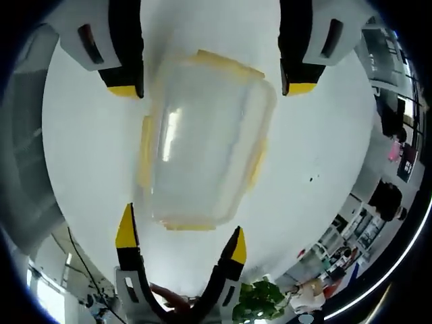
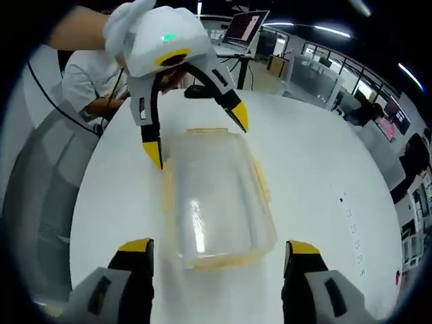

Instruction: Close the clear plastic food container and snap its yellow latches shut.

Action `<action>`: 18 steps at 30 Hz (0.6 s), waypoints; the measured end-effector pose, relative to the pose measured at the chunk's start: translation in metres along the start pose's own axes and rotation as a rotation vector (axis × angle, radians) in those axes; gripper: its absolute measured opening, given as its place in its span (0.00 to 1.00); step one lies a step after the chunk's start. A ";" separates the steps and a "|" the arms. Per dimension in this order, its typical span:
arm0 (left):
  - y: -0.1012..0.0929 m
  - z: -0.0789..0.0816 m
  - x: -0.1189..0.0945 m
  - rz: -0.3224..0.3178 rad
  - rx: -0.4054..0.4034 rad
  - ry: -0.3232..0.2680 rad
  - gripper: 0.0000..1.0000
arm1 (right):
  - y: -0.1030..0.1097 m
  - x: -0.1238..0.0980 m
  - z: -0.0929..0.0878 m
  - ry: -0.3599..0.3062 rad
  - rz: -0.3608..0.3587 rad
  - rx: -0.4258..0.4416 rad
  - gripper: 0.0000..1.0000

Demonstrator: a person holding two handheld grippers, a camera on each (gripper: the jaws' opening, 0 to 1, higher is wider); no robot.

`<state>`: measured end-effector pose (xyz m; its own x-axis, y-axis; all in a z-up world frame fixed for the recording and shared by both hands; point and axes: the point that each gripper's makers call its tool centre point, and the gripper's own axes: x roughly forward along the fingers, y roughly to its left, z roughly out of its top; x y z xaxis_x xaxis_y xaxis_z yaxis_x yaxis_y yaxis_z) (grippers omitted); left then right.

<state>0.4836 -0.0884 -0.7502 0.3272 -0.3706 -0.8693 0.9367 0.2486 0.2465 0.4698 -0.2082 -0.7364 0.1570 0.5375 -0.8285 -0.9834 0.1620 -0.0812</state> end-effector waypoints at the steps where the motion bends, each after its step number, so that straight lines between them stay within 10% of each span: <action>1: -0.001 -0.002 -0.001 -0.003 -0.003 0.001 0.82 | 0.001 0.000 -0.002 0.003 -0.003 0.002 0.79; 18: -0.006 -0.012 -0.014 0.023 -0.101 -0.032 0.83 | 0.018 -0.011 -0.009 0.005 -0.038 0.053 0.79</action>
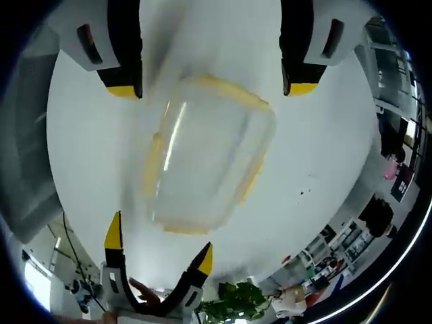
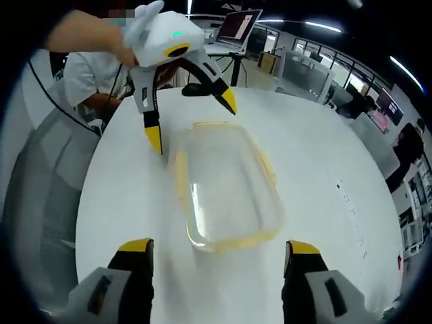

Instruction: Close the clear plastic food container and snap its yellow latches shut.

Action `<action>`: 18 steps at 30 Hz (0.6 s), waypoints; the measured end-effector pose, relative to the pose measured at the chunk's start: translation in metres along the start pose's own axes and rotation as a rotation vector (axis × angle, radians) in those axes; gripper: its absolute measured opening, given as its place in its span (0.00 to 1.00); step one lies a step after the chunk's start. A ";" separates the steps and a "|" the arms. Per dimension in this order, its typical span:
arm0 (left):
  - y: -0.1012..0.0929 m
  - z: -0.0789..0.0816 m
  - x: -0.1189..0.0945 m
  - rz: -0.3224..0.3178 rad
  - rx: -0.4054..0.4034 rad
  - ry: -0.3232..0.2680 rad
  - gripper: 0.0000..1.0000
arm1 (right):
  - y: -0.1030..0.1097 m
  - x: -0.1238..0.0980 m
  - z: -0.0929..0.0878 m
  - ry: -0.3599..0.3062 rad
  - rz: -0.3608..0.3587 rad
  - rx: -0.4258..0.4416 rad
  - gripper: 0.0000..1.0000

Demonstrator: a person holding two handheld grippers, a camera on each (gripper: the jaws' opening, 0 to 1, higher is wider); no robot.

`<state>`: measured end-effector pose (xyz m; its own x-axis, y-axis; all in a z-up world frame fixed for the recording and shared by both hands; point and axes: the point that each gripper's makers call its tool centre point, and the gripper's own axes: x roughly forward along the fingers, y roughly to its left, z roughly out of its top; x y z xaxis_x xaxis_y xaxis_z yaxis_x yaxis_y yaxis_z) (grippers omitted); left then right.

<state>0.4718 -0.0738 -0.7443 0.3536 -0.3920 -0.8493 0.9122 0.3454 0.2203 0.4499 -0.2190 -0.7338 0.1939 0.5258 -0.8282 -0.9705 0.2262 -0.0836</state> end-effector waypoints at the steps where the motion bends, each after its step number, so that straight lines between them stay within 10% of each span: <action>1: -0.001 0.000 -0.001 0.001 0.000 -0.001 0.83 | 0.000 0.000 0.000 0.000 -0.001 0.000 0.79; 18: -0.012 -0.002 -0.018 0.010 -0.023 -0.028 0.83 | 0.018 -0.010 0.002 -0.005 -0.023 0.029 0.78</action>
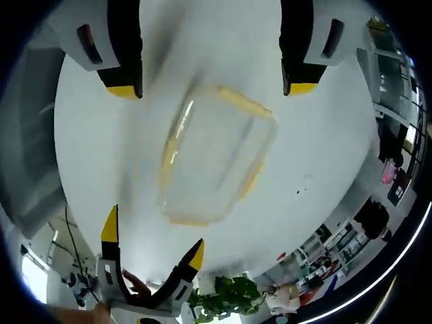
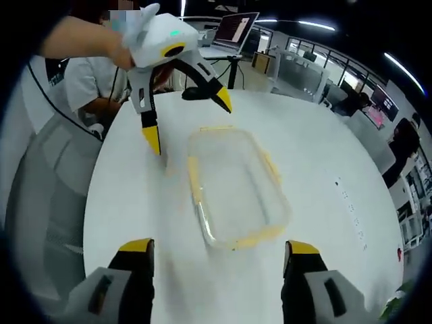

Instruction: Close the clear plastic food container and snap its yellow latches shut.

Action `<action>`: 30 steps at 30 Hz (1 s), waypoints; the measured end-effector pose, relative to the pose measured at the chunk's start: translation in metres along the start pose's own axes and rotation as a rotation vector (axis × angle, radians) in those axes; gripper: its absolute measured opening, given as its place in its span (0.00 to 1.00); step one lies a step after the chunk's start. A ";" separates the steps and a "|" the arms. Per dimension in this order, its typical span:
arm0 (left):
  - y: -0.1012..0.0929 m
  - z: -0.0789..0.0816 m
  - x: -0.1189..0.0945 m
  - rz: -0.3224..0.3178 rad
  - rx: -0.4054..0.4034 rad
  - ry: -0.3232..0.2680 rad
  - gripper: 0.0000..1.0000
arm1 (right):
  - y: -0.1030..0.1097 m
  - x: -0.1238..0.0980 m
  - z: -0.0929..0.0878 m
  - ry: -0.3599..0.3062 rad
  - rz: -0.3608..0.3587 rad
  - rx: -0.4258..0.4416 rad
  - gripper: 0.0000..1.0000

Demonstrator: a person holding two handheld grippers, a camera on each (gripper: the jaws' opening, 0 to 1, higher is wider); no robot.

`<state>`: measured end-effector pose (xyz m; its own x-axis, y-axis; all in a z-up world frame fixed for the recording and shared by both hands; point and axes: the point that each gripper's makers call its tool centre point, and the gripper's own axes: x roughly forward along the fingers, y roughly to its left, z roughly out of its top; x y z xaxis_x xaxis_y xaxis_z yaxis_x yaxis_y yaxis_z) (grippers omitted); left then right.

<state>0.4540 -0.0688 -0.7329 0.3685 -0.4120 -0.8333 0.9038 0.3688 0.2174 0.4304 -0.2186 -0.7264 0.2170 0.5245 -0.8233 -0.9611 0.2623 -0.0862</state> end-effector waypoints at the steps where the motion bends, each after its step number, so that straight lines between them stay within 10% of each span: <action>1: -0.001 0.000 -0.001 0.001 0.001 -0.002 0.83 | 0.002 0.000 0.000 -0.002 -0.001 0.005 0.78; 30: -0.029 -0.015 -0.025 0.084 -0.177 -0.130 0.84 | 0.031 -0.008 0.000 -0.144 -0.139 0.202 0.80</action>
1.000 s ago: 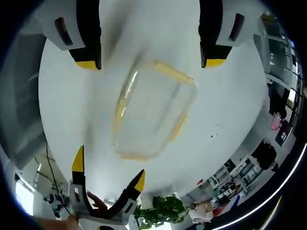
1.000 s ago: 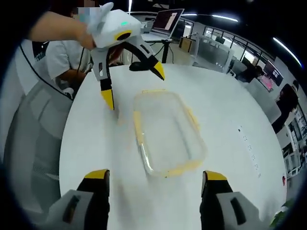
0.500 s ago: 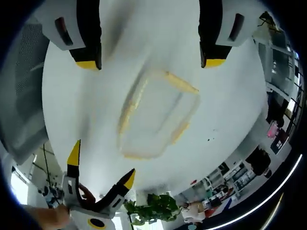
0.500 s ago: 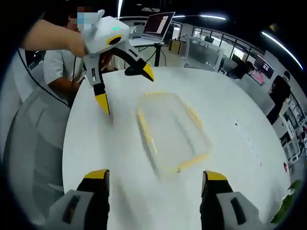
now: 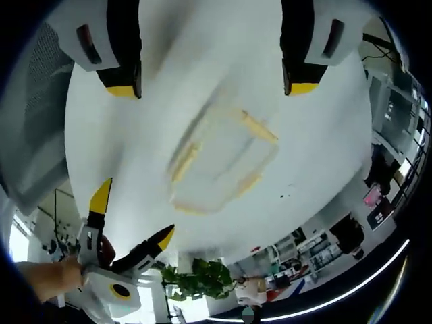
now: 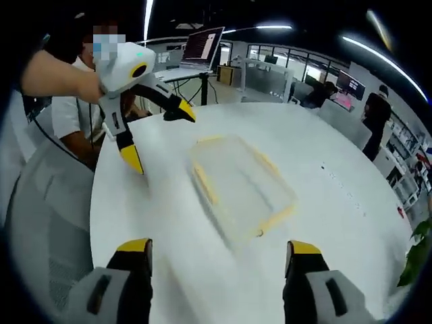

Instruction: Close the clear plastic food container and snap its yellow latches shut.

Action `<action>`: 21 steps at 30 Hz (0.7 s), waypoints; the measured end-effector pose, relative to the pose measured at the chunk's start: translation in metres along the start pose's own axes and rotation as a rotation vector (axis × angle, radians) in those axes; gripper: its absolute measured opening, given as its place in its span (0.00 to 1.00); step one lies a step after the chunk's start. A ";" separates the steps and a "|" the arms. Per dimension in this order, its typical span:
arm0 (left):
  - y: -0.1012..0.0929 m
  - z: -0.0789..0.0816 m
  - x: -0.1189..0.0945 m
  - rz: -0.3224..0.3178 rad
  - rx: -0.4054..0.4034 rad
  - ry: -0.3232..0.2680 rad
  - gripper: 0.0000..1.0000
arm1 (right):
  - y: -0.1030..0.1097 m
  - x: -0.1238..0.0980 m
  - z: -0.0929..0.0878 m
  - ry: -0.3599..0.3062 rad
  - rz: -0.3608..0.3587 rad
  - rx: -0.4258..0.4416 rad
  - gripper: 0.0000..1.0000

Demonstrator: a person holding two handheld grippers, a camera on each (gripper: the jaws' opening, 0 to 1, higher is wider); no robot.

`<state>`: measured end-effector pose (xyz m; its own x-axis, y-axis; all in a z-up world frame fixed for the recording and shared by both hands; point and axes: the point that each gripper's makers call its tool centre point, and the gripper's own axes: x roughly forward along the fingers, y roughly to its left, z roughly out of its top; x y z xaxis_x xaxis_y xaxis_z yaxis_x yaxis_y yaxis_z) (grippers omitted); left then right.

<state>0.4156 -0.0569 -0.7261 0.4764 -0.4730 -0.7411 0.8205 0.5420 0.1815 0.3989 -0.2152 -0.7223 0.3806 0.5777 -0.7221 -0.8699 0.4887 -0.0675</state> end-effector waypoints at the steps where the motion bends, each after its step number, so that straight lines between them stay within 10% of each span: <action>1: 0.001 -0.001 -0.001 0.015 0.000 -0.002 0.84 | 0.001 0.000 -0.001 0.002 -0.006 -0.003 0.81; 21: -0.024 -0.034 -0.038 0.120 -0.133 -0.108 0.85 | 0.004 -0.033 -0.009 -0.142 -0.170 0.142 0.81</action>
<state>0.3670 -0.0287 -0.7247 0.6052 -0.4671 -0.6447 0.7103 0.6825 0.1722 0.3805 -0.2380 -0.7052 0.5667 0.5607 -0.6037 -0.7405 0.6678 -0.0750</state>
